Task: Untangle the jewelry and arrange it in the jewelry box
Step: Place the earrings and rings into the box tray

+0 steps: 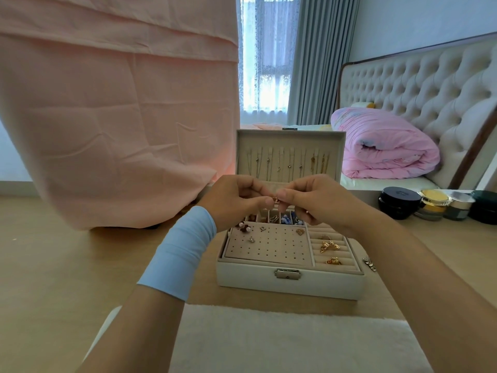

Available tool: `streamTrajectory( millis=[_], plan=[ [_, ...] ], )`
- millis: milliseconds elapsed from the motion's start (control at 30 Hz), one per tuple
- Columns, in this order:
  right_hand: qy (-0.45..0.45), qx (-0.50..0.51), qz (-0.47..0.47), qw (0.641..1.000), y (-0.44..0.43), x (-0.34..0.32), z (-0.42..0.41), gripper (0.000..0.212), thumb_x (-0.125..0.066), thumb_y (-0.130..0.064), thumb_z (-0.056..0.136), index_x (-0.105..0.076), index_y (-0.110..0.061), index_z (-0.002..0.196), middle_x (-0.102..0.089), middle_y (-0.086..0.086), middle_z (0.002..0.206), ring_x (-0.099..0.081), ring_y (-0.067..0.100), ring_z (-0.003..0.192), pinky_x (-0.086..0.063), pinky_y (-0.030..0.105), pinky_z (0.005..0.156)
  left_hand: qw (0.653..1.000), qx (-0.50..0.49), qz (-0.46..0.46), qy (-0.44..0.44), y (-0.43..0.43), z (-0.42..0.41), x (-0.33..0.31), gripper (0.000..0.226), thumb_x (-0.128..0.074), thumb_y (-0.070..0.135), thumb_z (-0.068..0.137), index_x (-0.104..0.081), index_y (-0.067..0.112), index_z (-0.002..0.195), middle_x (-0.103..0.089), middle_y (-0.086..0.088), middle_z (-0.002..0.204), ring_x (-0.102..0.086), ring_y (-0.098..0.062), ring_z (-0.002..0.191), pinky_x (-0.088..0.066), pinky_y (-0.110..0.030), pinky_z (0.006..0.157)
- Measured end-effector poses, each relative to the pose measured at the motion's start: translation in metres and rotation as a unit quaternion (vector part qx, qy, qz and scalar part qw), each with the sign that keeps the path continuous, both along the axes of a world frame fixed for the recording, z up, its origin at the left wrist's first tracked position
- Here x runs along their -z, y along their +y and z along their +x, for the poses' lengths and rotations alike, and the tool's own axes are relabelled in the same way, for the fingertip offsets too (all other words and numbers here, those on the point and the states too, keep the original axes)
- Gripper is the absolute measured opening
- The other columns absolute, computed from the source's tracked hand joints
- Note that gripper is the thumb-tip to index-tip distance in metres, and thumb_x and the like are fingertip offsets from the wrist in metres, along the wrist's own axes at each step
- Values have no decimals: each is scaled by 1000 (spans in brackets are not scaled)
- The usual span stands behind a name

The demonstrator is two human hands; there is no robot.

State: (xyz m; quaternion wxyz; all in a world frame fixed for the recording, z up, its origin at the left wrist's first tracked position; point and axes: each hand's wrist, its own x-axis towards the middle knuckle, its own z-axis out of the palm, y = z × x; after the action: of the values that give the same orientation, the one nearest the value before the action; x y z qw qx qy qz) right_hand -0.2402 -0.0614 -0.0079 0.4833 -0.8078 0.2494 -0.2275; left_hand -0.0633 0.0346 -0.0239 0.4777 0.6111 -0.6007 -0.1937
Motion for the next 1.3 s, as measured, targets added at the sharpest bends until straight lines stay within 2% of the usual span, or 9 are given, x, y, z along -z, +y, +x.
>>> streamTrajectory(
  millis=[167, 300, 367, 467, 633, 800, 1000, 1167, 1300],
  plan=[
    [-66, 22, 16, 997, 4, 6, 9, 16, -68, -25, 94, -76, -12, 94, -77, 6, 83, -51, 12, 46, -38, 18, 40, 1000, -25, -19, 1, -3, 0, 3, 4, -70, 14, 88, -71, 16, 91, -76, -1, 83, -72, -16, 81, -56, -27, 76],
    [-83, 33, 2, 996, 8, 8, 10, 15, -77, -16, 86, -75, -8, 99, -71, -4, 64, -54, 8, 46, -42, 16, 41, 999, -40, -12, -17, -2, -2, 3, 9, -72, 24, 86, -71, 15, 85, -70, -3, 72, -60, -16, 63, -52, -24, 64],
    [-85, 34, 4, 996, 9, 9, 10, 15, -79, -12, 83, -76, -9, 98, -71, -5, 62, -54, 6, 46, -43, 14, 43, 999, -34, 4, -35, -1, -2, 1, 7, -70, 20, 87, -70, 13, 85, -70, -5, 73, -58, -10, 64, -53, -27, 64],
    [-77, 32, -28, 996, 8, 11, 9, 12, -75, -7, 86, -77, -11, 97, -67, -14, 56, -56, -1, 45, -42, 8, 46, 998, -17, 25, -57, 2, -1, 1, 7, -65, 15, 89, -69, 12, 83, -71, 4, 71, -58, -3, 62, -50, -19, 64],
    [17, 26, -142, 989, 2, 18, 11, 10, -80, -21, 83, -80, -30, 85, -73, -18, 74, -60, -9, 64, -45, 13, 62, 984, -24, 136, -112, 3, 2, 2, 6, -69, 26, 85, -72, 24, 80, -74, 6, 78, -70, -15, 80, -57, -31, 82],
    [155, -18, -202, 967, 2, 31, 14, 6, -82, -26, 82, -80, -31, 83, -74, -19, 84, -62, -12, 79, -43, 3, 66, 955, -59, 201, -211, 5, -1, 3, 8, -70, 24, 84, -71, 31, 88, -64, 16, 79, -60, -3, 78, -52, -27, 87],
    [195, -5, -282, 939, 4, 33, 17, 5, -79, -37, 83, -77, -33, 82, -72, -21, 83, -64, -3, 83, -55, 26, 81, 934, -68, 230, -264, 4, -3, 5, 4, -72, 32, 80, -72, 35, 83, -68, 17, 94, -61, -6, 90, -54, -32, 88],
    [221, -13, -370, 902, 10, 30, 18, 4, -72, -41, 87, -74, -39, 84, -68, -22, 89, -60, -2, 86, -50, 22, 73, 933, -67, 228, -269, 3, -2, 5, 4, -72, 32, 81, -73, 35, 84, -69, 17, 95, -61, -6, 90, -53, -30, 88],
    [234, -47, -339, 910, 7, 28, 16, 11, -68, -37, 90, -79, -35, 91, -70, -21, 91, -61, -1, 84, -50, 22, 74, 938, -62, 221, -260, 4, -3, 4, 7, -71, 29, 82, -71, 36, 82, -68, 16, 96, -60, -7, 89, -53, -30, 87]
  ],
)
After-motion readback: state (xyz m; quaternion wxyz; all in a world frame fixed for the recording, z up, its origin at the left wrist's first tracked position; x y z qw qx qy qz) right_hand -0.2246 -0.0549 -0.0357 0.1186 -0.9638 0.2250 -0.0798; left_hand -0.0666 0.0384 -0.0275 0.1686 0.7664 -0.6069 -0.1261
